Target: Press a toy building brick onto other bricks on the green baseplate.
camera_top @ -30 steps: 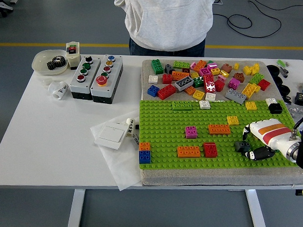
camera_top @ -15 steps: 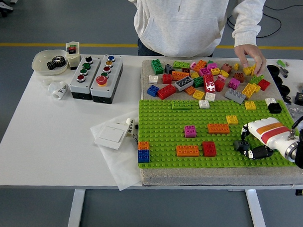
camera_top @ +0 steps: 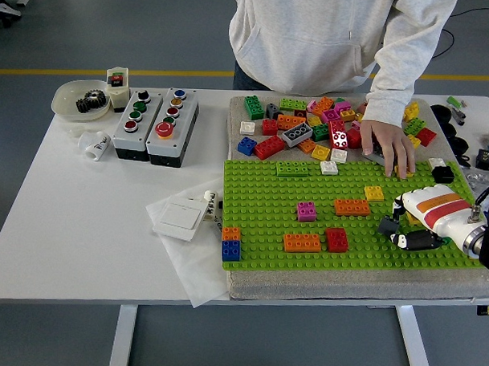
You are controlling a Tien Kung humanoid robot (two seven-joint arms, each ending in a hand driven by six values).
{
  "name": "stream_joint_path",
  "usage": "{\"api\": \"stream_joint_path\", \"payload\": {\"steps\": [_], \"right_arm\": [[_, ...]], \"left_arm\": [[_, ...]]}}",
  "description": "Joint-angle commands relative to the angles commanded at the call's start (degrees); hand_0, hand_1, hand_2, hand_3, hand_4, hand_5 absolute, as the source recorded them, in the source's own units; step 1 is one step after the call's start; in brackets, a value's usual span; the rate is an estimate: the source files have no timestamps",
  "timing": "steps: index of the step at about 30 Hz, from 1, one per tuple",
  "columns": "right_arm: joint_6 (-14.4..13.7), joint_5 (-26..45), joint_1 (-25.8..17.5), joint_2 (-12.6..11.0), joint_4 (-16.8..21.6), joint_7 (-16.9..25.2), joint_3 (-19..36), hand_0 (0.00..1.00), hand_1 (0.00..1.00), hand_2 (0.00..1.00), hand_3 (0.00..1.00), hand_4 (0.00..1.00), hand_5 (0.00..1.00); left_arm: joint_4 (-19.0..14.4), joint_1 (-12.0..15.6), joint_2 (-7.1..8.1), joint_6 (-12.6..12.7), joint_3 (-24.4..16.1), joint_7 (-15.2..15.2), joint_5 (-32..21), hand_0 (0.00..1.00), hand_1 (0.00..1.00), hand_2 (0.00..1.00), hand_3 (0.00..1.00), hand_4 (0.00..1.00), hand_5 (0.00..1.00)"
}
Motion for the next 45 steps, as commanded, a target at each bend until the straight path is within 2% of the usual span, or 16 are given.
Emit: {"api": "stream_joint_path", "payload": {"steps": [30,34,35,40,41,45], "right_arm": [[-0.1,-0.7,-1.2,-1.1,5.3,-0.5,1.8,0.496,0.511,0.569,0.49,0.69,0.509],[-1.4,0.7,-2.2,-1.4,6.7,-0.7,3.1,0.496,0.511,0.569,0.49,0.69,0.509],[-1.7,0.9,-2.5,-1.6,7.4,-0.8,3.4,0.549,0.595,0.638,0.517,0.786,0.491],[-3.0,2.6,-3.2,-1.9,9.3,-0.9,3.9,0.549,0.595,0.638,0.517,0.786,0.491],[-3.5,3.7,-3.4,-2.0,9.9,-0.9,3.8,0.58,0.635,0.704,0.571,0.924,0.558],[-3.8,4.7,-3.9,-2.4,12.6,-0.9,2.9,0.58,0.635,0.704,0.571,0.924,0.558]], "left_arm": [[0.0,-0.3,0.07,0.0,-0.3,0.1,0.4,0.761,0.763,0.786,0.589,0.614,0.63],[0.0,-0.2,0.05,0.0,-0.3,0.0,0.3,0.761,0.763,0.786,0.589,0.614,0.63],[0.0,-0.2,0.05,0.0,-0.4,0.1,0.5,0.762,0.764,0.786,0.589,0.614,0.631],[0.0,-0.1,0.08,-0.1,-0.6,0.1,0.8,0.762,0.764,0.786,0.589,0.614,0.631],[0.0,0.0,0.08,-0.1,-0.7,0.1,0.9,0.761,0.764,0.786,0.589,0.614,0.631],[0.0,0.2,0.14,-0.3,-0.9,0.2,1.5,0.761,0.764,0.786,0.589,0.614,0.631]]}}
